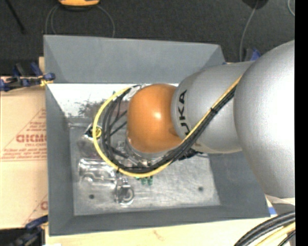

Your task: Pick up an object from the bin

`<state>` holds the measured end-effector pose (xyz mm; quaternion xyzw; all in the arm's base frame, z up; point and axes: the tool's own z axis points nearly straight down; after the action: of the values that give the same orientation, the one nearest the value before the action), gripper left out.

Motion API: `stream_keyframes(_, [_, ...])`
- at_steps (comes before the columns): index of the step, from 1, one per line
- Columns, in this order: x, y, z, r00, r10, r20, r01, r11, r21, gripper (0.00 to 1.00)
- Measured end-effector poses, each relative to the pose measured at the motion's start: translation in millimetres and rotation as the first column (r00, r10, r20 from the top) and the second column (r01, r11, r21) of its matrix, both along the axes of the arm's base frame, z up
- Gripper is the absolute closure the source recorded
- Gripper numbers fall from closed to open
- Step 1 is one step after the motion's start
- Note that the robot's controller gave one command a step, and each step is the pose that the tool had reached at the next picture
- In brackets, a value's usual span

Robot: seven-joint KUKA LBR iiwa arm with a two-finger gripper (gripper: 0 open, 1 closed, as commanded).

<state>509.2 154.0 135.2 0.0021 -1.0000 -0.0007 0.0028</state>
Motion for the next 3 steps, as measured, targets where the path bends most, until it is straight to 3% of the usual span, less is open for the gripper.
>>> stream_keyframes(1, [46.5,15,-51,0.994,-0.107,0.002,0.107,0.994,0.000,0.00])
stream_keyframes(2, [46.1,59,-61,1.000,-0.001,0.017,0.001,1.000,-0.003,0.00])
stream_keyframes(3, [48.3,59,-58,1.000,-0.007,0.024,0.007,1.000,0.003,1.00])
